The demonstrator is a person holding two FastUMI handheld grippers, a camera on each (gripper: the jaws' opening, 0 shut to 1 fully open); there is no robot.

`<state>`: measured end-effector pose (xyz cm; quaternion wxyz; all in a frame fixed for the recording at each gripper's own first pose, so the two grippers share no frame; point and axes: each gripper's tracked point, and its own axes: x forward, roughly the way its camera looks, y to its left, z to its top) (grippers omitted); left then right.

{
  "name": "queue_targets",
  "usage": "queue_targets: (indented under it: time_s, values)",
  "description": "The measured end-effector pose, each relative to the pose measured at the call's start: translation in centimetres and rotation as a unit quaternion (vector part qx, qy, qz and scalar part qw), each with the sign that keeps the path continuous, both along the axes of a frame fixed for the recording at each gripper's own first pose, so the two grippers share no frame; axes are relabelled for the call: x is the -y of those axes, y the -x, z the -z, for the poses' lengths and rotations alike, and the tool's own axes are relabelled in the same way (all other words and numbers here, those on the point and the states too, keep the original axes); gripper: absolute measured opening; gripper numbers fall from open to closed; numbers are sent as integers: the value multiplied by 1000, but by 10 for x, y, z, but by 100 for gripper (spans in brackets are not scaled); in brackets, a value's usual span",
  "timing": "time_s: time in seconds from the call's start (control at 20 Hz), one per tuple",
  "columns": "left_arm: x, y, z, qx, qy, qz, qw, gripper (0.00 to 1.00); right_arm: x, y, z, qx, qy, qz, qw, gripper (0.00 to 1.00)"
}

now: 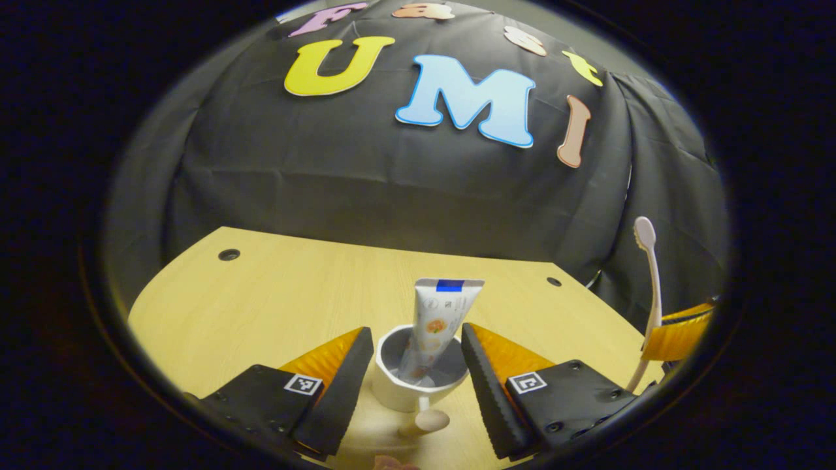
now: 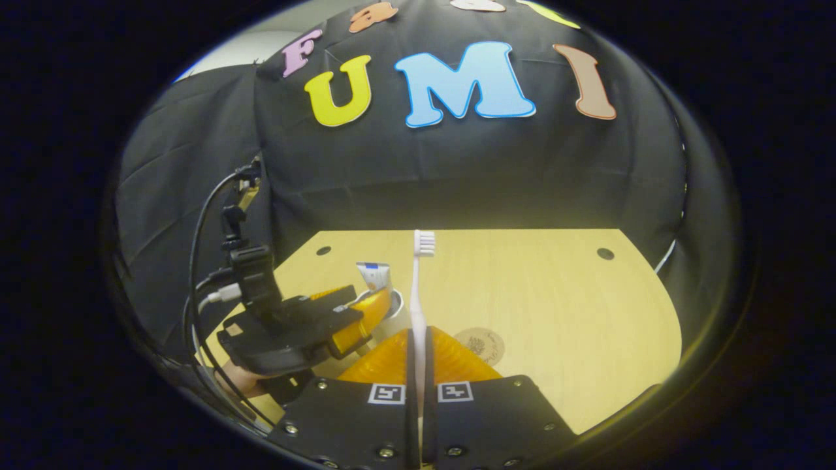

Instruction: Put the toothbrush and toothpaste on the desktop into the cup, then pick up the cup and place it on the coaster on the desktop.

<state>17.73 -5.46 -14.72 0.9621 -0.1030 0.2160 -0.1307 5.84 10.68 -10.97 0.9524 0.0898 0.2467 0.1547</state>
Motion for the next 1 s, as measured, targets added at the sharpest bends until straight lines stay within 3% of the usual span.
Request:
queue_targets:
  time_s: [0.4, 0.55, 0.6, 0.75, 0.8, 0.95, 1.0]
  values:
    - [-15, 39, -15, -19, 18, 8, 1000, 85, -41, -51, -27, 67, -11, -49, 996, 4]
    - [-18, 52, -15, -26, 25, 4, 999, 92, -58, -68, -35, 93, -8, -74, 993, 3]
    - [-20, 56, -13, -29, 26, 3, 999, 85, -63, -73, -37, 102, -5, -80, 992, 3]
    - [-27, 69, -12, -40, 29, -5, 999, 92, -78, -91, -36, 115, -3, -98, 988, 3]
    - [-27, 73, -10, -45, 31, -9, 998, 85, -82, -95, -35, 119, 0, -101, 988, 3]
    - [-24, 88, -3, -65, 39, -12, 997, 88, -96, -107, -32, 131, -2, -114, 985, 3]
    - [-22, 93, 1, -73, 41, -12, 996, 85, -98, -111, -31, 132, 2, -113, 985, 3]
